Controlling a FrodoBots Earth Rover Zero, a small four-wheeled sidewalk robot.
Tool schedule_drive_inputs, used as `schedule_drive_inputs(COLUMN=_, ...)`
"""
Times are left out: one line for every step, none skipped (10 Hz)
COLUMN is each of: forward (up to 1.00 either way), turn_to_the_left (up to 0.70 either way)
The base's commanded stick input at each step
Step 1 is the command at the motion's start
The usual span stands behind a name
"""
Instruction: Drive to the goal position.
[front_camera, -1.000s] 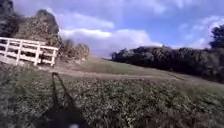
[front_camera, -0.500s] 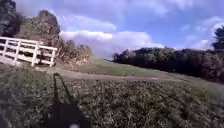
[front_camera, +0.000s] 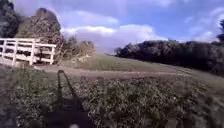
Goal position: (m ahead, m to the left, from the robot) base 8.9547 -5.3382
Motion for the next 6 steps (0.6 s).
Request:
schedule_drive_inputs(forward=0.85, turn_to_the_left=0.00)
schedule_drive_inputs(forward=0.85, turn_to_the_left=0.00)
schedule_drive_inputs(forward=0.85, turn_to_the_left=0.00)
schedule_drive_inputs(forward=0.85, turn_to_the_left=0.00)
schedule_drive_inputs(forward=0.85, turn_to_the_left=0.00)
schedule_drive_inputs(forward=0.85, turn_to_the_left=0.00)
